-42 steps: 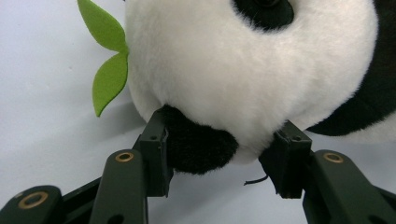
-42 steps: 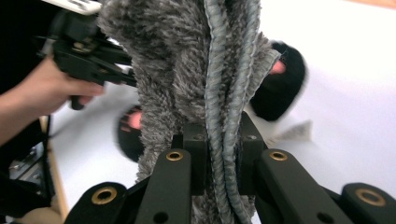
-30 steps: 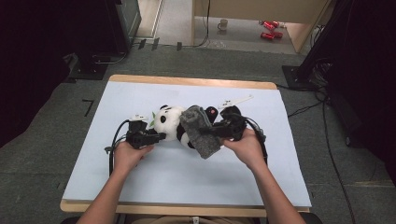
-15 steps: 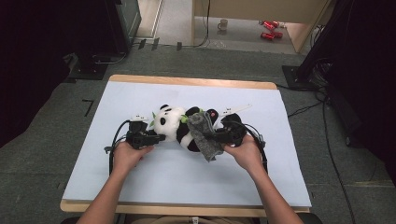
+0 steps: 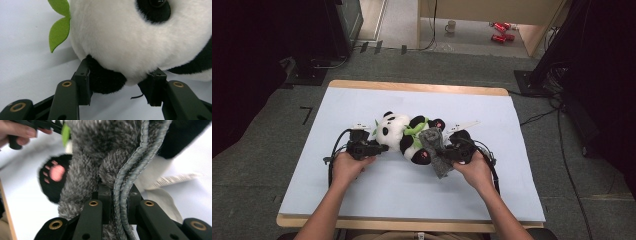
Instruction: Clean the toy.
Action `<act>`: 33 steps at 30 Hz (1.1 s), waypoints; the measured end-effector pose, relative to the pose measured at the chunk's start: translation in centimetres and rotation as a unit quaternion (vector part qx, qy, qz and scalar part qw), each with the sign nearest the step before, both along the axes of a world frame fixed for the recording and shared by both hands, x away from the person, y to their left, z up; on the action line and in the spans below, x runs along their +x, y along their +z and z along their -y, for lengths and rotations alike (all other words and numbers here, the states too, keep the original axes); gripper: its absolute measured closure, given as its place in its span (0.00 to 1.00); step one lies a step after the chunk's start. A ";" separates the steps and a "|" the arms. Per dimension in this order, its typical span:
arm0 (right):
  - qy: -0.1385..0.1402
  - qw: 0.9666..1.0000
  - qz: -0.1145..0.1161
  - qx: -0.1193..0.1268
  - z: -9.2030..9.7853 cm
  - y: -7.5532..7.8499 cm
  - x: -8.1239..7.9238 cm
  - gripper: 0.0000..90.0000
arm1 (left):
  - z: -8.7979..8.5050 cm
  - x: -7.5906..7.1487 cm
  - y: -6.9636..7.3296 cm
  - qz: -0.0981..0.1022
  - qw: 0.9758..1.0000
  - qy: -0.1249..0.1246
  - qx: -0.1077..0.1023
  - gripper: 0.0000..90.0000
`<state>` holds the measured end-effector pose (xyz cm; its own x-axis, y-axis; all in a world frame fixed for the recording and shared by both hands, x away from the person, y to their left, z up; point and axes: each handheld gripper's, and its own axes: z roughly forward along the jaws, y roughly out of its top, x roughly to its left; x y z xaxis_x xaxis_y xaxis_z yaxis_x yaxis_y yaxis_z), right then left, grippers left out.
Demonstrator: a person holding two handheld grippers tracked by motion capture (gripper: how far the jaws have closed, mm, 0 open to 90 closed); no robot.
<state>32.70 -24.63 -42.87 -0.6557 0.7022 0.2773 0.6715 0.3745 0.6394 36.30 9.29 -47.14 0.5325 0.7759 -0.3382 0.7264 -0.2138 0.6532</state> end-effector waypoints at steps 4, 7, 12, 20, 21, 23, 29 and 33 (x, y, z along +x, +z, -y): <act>-0.015 1.000 -0.010 0.001 1.0 0.1 0.4 0.89 | -0.1 0.1 0.1 -0.001 1.000 0.003 -0.010 0.56; -0.020 1.000 0.001 0.000 1.4 0.9 0.4 0.89 | 0.0 0.1 0.2 0.001 1.000 0.005 -0.013 0.56; -0.024 0.999 0.023 0.019 2.0 3.4 0.0 0.89 | 0.2 -0.1 0.5 0.007 1.000 0.004 -0.014 0.59; -0.009 0.995 0.060 0.075 2.4 7.7 -1.2 0.89 | 1.0 -0.6 0.8 0.006 1.000 -0.003 -0.017 0.61; -0.005 0.995 0.059 0.077 2.1 7.8 -1.3 0.89 | 1.1 -0.6 0.8 0.004 1.000 -0.003 -0.018 0.61; 0.005 0.996 0.052 0.074 1.4 7.5 -1.3 0.89 | 1.2 -0.7 0.9 -0.007 0.999 -0.004 -0.031 0.61; 0.017 0.998 0.025 0.047 0.2 4.4 -0.5 0.89 | 2.1 -1.2 0.8 -0.010 0.999 -0.023 -0.020 0.63; 0.004 0.999 0.023 0.048 0.8 3.8 -0.2 0.89 | 2.0 -1.1 0.7 -0.009 0.999 -0.025 -0.020 0.63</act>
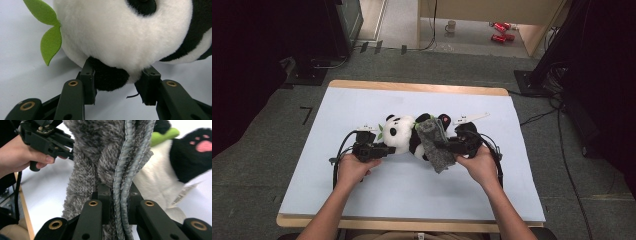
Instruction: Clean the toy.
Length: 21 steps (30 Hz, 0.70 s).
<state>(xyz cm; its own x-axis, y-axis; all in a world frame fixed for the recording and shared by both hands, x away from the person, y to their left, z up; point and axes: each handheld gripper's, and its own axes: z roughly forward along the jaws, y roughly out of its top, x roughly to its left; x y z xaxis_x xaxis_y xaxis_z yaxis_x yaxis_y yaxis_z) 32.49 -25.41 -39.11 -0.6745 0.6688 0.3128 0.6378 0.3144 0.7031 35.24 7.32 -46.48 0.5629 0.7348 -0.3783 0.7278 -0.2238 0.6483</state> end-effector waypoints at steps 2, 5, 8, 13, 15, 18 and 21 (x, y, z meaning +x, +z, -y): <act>-0.009 1.000 0.001 -0.003 0.5 -0.1 0.1 0.89 | 0.0 0.0 0.0 0.001 1.000 -0.001 0.000 0.63; -0.014 1.000 -0.012 0.009 1.2 -0.4 0.4 0.89 | -0.1 0.1 -0.2 0.002 1.000 -0.002 -0.001 0.63; -0.013 1.000 -0.012 0.003 1.1 -0.8 0.5 0.89 | -0.1 0.2 -0.3 0.002 1.000 -0.002 0.000 0.62; -0.026 1.000 -0.007 0.006 1.5 -1.5 0.8 0.89 | -0.1 0.1 -0.3 0.003 1.000 -0.002 0.001 0.62; -0.035 0.999 -0.011 0.003 1.7 -1.8 0.9 0.89 | -0.1 0.1 -0.3 0.002 1.000 -0.002 0.003 0.62; -0.033 0.999 -0.020 0.004 1.7 -2.4 1.1 0.89 | -0.1 0.2 -0.4 0.001 1.000 -0.003 0.008 0.62; -0.034 0.999 -0.028 -0.009 1.6 -3.0 1.2 0.89 | -0.1 0.2 -0.5 0.000 1.000 -0.003 0.009 0.62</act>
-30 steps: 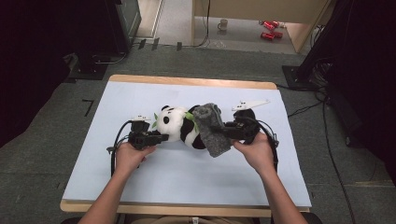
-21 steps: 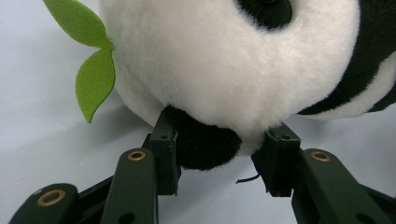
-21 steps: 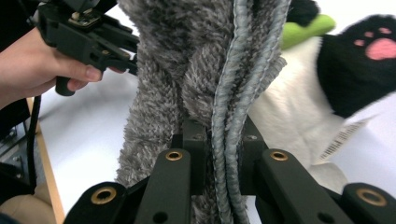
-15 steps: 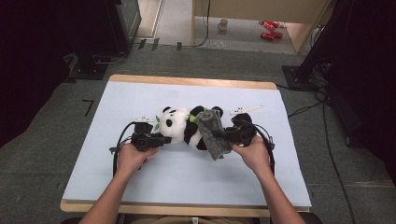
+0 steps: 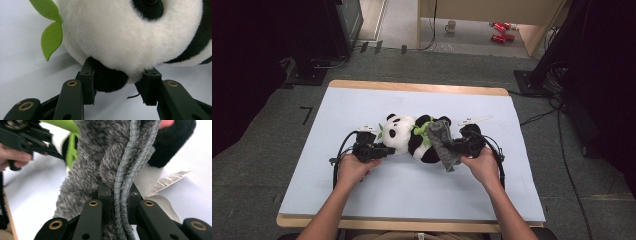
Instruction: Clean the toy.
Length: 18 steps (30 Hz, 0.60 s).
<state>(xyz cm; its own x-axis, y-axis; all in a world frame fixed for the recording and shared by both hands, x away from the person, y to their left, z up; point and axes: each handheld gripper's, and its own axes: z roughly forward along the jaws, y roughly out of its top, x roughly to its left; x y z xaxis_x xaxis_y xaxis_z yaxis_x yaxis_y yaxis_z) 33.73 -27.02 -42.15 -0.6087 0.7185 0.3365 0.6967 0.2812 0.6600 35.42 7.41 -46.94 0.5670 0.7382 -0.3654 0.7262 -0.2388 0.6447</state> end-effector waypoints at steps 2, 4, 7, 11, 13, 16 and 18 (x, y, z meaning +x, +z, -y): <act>0.001 1.000 -0.007 -0.004 0.0 -0.6 0.2 0.89 | 0.0 0.0 0.0 -0.001 1.000 -0.001 0.000 0.62; 0.003 1.000 -0.016 0.002 0.2 -0.8 0.3 0.89 | -0.1 0.0 0.0 -0.002 1.000 -0.002 0.000 0.62; 0.005 1.000 -0.021 -0.012 0.5 -1.0 0.4 0.89 | -0.1 0.1 0.0 -0.003 1.000 -0.001 -0.004 0.62; -0.001 0.999 -0.028 -0.031 0.9 -1.2 0.6 0.89 | -0.2 0.1 0.1 -0.005 1.000 0.002 -0.011 0.62; -0.008 0.999 -0.031 -0.036 1.3 -1.1 0.7 0.89 | -0.2 0.1 0.1 -0.004 1.000 0.004 -0.015 0.62; -0.017 0.999 -0.031 -0.030 2.2 -0.6 0.5 0.89 | -0.1 0.0 0.7 0.002 1.000 0.002 -0.019 0.62; -0.025 0.999 -0.019 -0.021 2.7 0.3 0.4 0.89 | 0.0 -0.2 1.1 0.006 1.000 0.002 -0.022 0.63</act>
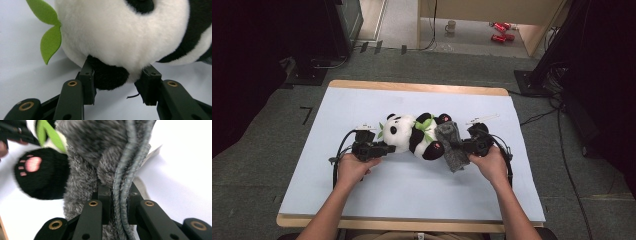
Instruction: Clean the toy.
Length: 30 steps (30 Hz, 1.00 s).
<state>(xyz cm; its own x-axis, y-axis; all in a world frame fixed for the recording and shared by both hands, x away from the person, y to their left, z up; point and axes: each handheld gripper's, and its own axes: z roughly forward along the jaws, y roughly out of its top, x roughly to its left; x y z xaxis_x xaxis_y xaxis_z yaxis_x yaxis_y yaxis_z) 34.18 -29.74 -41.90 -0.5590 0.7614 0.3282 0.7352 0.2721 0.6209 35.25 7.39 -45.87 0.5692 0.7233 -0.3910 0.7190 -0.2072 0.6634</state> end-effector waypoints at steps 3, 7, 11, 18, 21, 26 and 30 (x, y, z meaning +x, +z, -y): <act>-0.005 1.000 0.023 0.019 0.6 1.8 -0.4 0.89 | 0.2 -0.3 0.3 0.001 1.000 0.000 0.003 0.63; -0.001 0.997 0.060 0.041 0.5 4.6 -1.3 0.89 | 0.5 -0.6 0.6 -0.005 1.000 0.007 0.007 0.63; 0.022 0.995 0.082 0.056 -1.0 6.5 -2.3 0.89 | 0.8 -1.1 1.1 -0.003 1.000 0.010 -0.004 0.63; 0.082 0.991 0.047 0.092 -5.0 5.6 -2.9 0.89 | 1.3 -1.8 1.4 -0.018 1.000 0.008 -0.010 0.63; 0.091 0.993 0.045 0.057 -6.7 4.6 -3.0 0.89 | 1.3 -1.9 1.4 -0.016 1.000 0.009 -0.012 0.63; 0.078 0.994 0.065 -0.047 -7.9 2.5 -2.7 0.89 | 1.1 -1.8 1.0 0.006 1.000 0.004 -0.002 0.60; 0.073 0.993 0.081 -0.052 -7.6 2.2 -2.4 0.89 | 1.0 -2.1 1.0 0.035 0.999 -0.009 0.009 0.52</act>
<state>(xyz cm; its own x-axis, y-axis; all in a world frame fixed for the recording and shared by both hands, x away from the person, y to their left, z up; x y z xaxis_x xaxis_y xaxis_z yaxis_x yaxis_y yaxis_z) 31.78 -22.10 -39.74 -0.7049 0.6933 0.1497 0.5765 0.4370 0.6904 33.14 6.35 -44.87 0.6072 0.7197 -0.3368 0.6669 -0.2312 0.7084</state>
